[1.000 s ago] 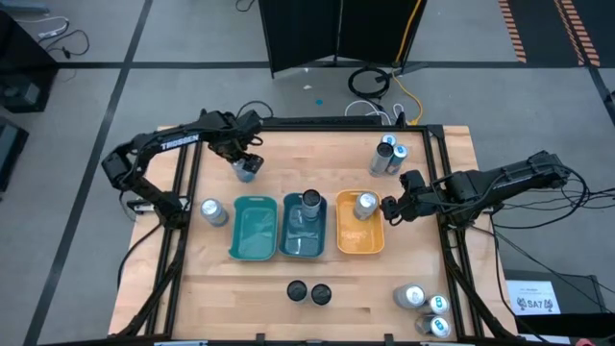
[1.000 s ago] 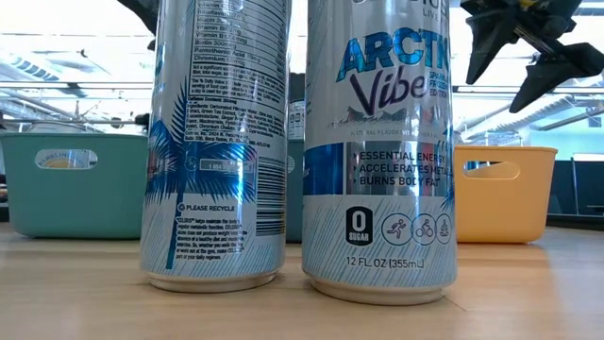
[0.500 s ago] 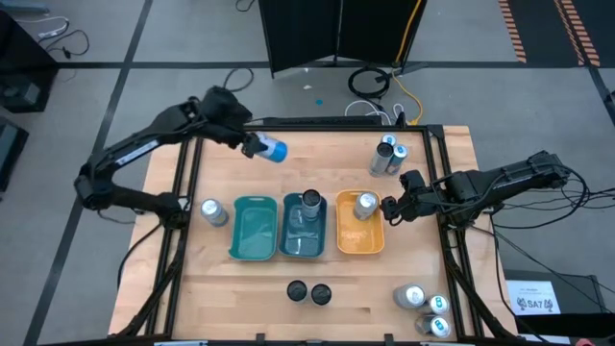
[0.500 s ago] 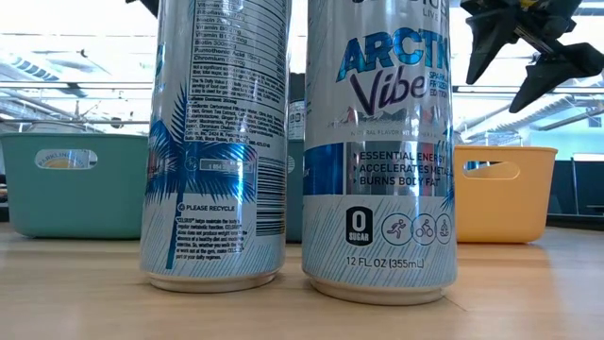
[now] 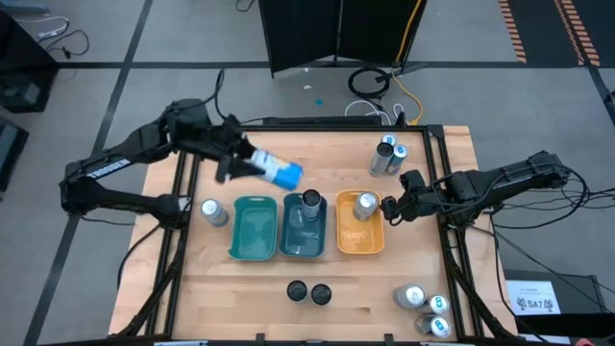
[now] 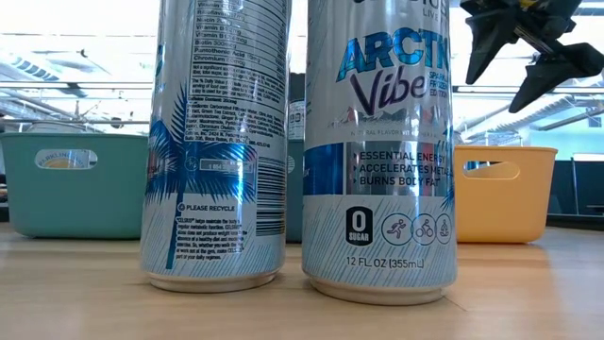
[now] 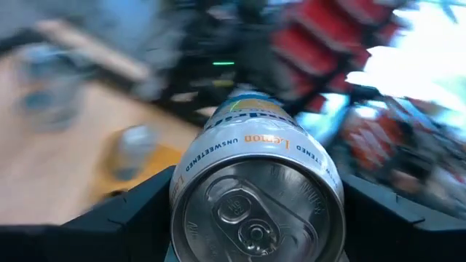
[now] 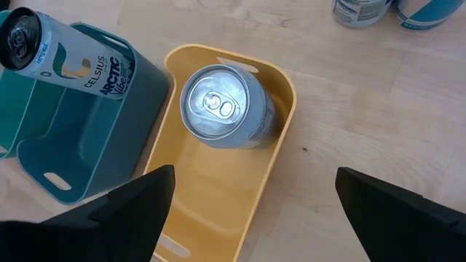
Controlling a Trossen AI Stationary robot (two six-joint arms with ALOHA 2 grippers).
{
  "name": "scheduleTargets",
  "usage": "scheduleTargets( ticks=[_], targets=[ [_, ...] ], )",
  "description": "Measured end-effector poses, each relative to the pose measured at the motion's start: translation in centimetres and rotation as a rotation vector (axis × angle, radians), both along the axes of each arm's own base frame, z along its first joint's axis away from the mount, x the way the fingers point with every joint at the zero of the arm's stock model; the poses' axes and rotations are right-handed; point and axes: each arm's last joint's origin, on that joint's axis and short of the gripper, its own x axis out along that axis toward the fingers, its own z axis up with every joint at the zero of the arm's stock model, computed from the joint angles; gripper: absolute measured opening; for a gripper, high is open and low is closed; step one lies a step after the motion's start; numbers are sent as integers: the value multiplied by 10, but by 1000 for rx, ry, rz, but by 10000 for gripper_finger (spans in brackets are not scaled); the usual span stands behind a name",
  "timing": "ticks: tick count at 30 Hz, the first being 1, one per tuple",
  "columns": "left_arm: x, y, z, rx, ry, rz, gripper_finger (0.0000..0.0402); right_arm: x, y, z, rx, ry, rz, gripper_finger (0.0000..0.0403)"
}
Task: Sort soda cans
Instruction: Move the top silver soda can to the bottom center of the table
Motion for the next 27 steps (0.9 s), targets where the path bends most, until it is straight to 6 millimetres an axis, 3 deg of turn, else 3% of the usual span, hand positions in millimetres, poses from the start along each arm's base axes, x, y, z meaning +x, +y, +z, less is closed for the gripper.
scheduleTargets(
  ticks=[12, 18, 27],
  targets=[
    [18, -46, -1, -11, -3, -195, 310, 6, 2, 3, 35, -80, -27, 373],
    [25, -69, 13, 8, -6, -305, 310, 7, 2, 3, 37, -84, -26, 373],
    [33, -112, 18, 67, 382, -219, 310, 7, 2, 3, 9, -66, 34, 373]
  ],
)
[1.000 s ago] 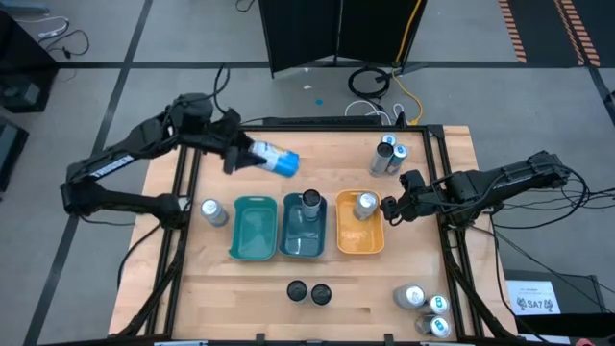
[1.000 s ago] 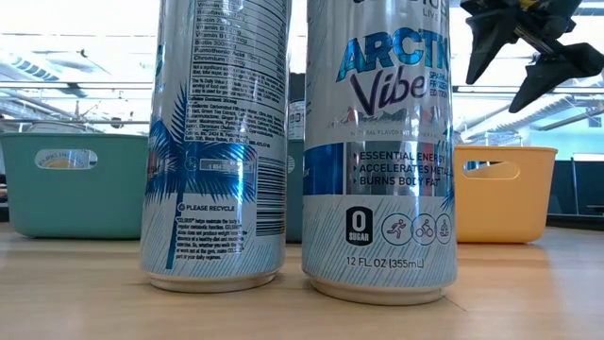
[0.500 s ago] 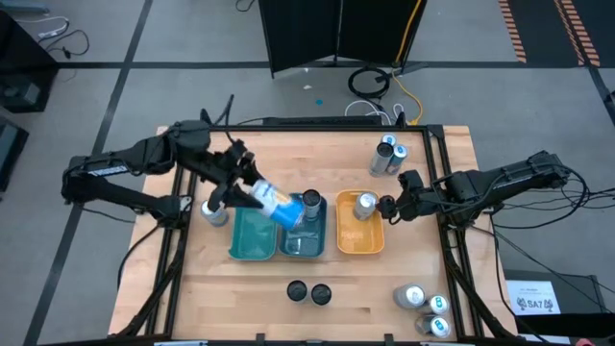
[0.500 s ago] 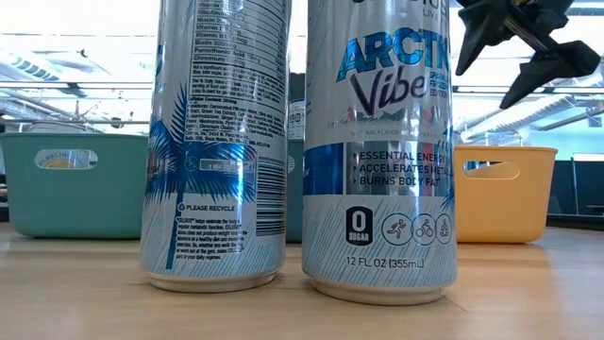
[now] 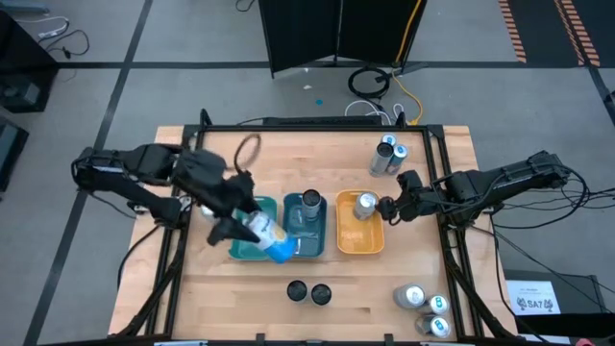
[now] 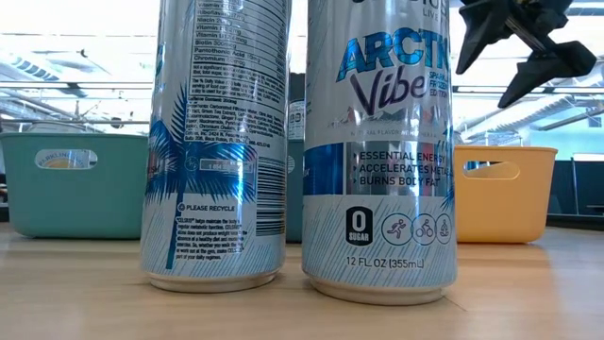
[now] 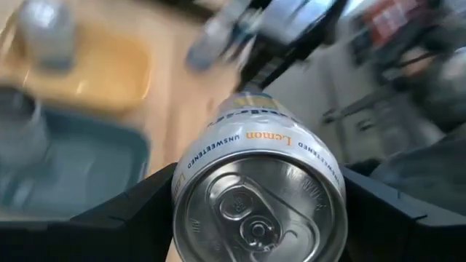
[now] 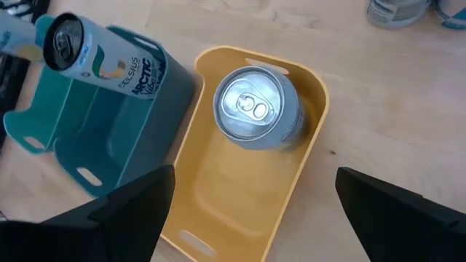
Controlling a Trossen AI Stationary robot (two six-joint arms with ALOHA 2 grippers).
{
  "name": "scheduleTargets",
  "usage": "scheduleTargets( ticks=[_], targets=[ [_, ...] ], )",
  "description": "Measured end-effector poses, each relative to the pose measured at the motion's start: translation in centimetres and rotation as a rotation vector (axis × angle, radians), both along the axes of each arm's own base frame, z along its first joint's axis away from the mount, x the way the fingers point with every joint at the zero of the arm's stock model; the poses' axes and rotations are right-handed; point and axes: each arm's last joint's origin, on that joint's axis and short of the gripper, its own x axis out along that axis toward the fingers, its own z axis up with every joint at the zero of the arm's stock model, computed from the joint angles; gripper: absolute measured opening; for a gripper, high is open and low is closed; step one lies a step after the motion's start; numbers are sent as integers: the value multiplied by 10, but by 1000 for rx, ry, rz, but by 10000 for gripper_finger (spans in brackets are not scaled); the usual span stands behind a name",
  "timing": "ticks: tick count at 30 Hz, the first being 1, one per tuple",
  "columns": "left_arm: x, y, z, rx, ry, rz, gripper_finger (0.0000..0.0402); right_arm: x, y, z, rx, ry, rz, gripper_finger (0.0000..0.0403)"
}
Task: Sort soda cans
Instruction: Move the top silver soda can to the bottom center of the table
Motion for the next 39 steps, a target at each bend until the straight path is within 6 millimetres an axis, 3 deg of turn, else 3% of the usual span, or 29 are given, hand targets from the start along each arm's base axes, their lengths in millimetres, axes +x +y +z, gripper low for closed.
scheduleTargets(
  ticks=[3, 12, 20, 31, 39],
  targets=[
    [8, -19, -12, 12, 175, 47, 309, 0, 0, 0, -13, 10, 34, 373],
    [35, -79, -74, -3, 623, 196, 309, -2, 7, -1, -3, 45, 168, 373],
    [52, -111, -124, 139, 788, 428, 316, -4, 13, -1, -20, 49, 225, 373],
    [78, -138, -185, 233, 887, 514, 319, -6, 20, -1, -7, 43, 241, 373],
    [89, -145, -206, 243, 896, 516, 320, -6, 22, -1, -5, 43, 250, 373]
  ],
)
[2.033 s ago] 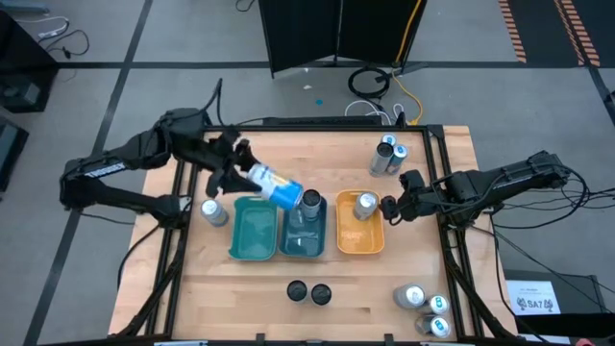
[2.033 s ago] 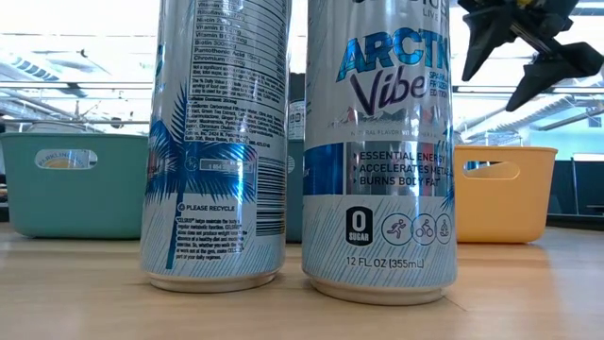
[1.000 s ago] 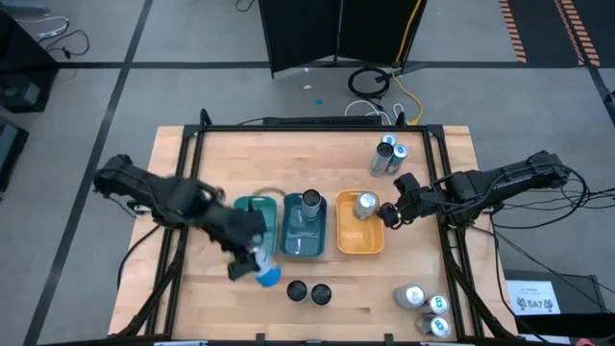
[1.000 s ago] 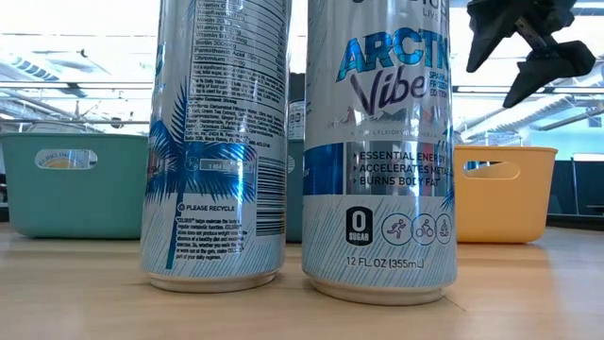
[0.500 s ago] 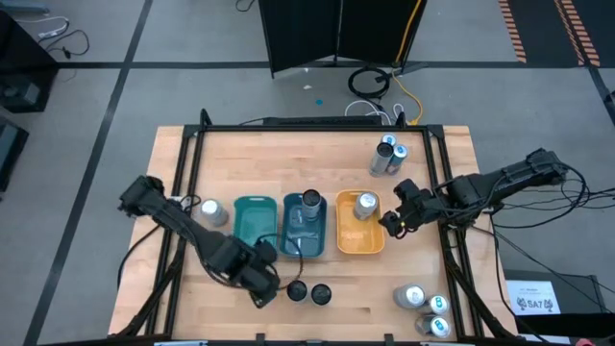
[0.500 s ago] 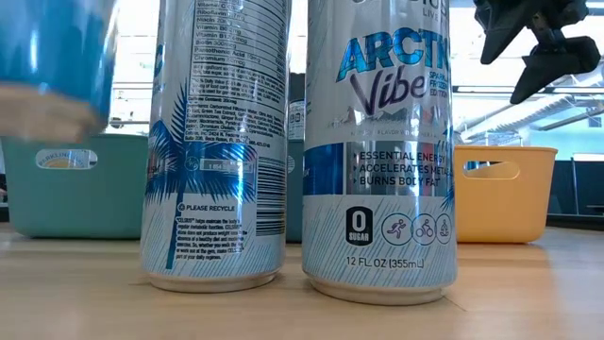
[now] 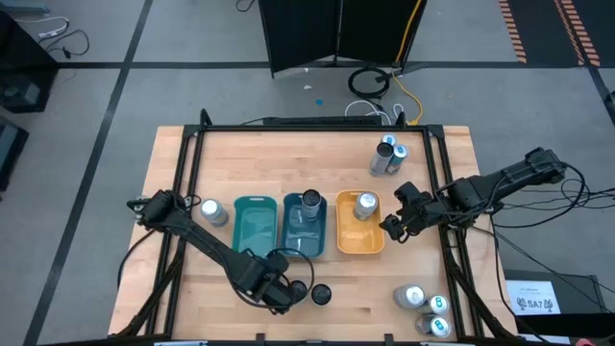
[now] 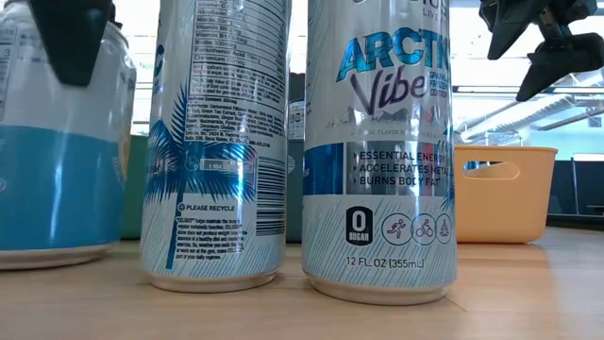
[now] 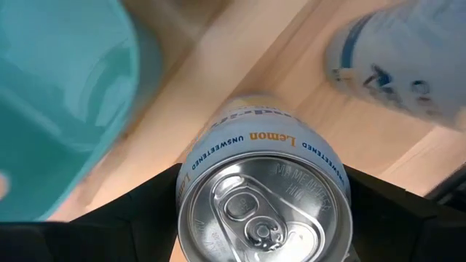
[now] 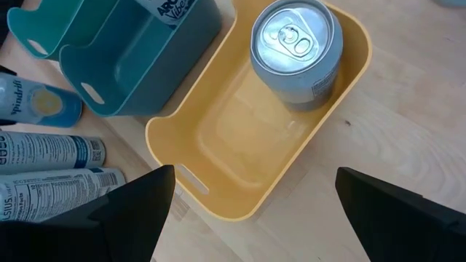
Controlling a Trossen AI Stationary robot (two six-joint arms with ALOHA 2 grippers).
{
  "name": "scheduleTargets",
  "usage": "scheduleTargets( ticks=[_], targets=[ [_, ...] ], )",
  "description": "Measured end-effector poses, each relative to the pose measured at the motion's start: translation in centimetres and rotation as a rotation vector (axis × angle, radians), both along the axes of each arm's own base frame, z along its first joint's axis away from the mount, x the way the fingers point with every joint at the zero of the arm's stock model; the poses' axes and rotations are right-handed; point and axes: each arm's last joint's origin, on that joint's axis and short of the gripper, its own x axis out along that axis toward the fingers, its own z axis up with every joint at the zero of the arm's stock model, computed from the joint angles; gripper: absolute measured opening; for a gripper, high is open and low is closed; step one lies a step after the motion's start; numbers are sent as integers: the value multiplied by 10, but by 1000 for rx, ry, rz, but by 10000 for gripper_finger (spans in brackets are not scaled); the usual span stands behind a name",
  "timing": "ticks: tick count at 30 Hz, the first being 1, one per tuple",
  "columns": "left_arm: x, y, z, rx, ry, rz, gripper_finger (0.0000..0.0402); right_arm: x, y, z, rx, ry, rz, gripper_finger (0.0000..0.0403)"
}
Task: Sort soda cans
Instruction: Move the top silver soda can to the bottom center of the table, then put the right black soda can into the blue bin
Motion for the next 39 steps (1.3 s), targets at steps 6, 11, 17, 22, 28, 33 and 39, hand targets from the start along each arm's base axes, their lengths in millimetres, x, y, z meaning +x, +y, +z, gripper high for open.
scheduleTargets(
  ticks=[6, 11, 17, 22, 28, 33, 39],
  targets=[
    [2, -1, 1, -10, -17, 1, 320, 0, 0, 0, 0, 0, 0, 373],
    [2, -2, 1, -19, -30, -2, 321, 0, 0, 0, 0, 0, 0, 373],
    [2, -2, 1, -20, -29, 21, 350, 0, 0, 0, 1, -1, 0, 373],
    [2, -2, 0, -22, -29, 22, 388, 0, 0, 0, 3, -2, 0, 373],
    [1, -4, 0, -74, 8, 21, 399, 0, 0, 0, 4, -2, 1, 373],
    [2, -6, 6, -112, 18, 18, 399, 0, 0, 0, 6, -2, 3, 373],
    [5, -7, 29, -109, -27, 5, 399, -1, 5, 0, 7, -6, 29, 373]
  ],
)
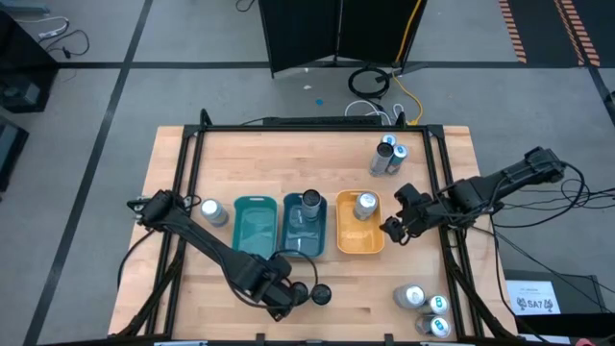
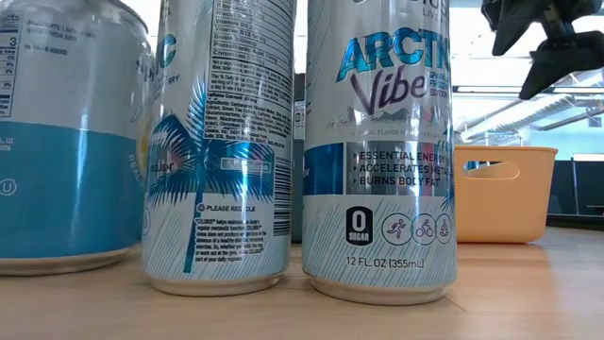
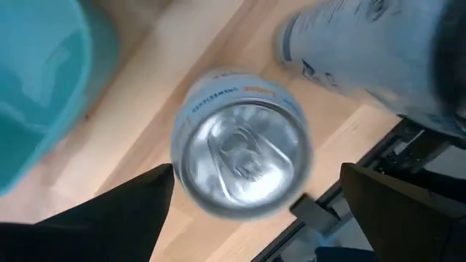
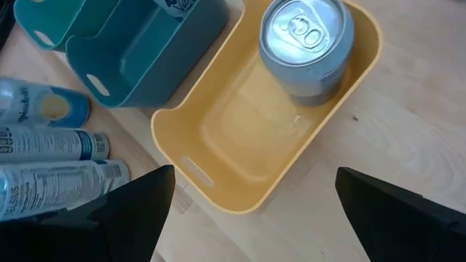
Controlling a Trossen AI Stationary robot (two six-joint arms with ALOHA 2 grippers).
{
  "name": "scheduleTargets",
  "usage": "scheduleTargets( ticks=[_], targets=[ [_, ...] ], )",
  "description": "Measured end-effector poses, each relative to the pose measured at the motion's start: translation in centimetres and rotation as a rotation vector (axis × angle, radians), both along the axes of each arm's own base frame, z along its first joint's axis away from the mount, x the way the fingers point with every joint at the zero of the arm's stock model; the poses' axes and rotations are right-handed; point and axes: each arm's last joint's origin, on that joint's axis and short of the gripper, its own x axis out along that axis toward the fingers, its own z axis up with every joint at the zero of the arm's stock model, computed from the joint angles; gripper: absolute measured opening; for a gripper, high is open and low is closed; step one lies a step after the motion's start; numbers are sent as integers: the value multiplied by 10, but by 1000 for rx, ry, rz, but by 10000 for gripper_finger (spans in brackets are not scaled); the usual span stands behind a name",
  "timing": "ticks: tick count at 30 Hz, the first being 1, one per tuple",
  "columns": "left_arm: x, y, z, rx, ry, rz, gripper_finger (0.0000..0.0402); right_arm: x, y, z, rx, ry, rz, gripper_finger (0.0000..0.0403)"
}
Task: Sort soda cans
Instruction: Put the right black soda can into the blue bin
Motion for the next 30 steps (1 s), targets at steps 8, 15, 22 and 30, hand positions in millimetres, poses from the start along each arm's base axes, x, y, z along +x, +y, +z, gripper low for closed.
scheduleTargets(
  ticks=[8, 15, 22, 30],
  targets=[
    [-8, 8, 30, 109, 25, -10, 400, 1, 14, 4, 32, -76, 66, 373],
    [-7, 8, 50, 123, -39, -93, 400, 3, 32, 12, 27, -216, 147, 373],
    [-6, 8, 62, 113, -84, -288, 400, 11, 55, 28, -31, -437, 361, 373],
    [-6, 7, 63, 158, -113, -739, 400, 45, 97, 8, -240, -512, 645, 373]
  ],
)
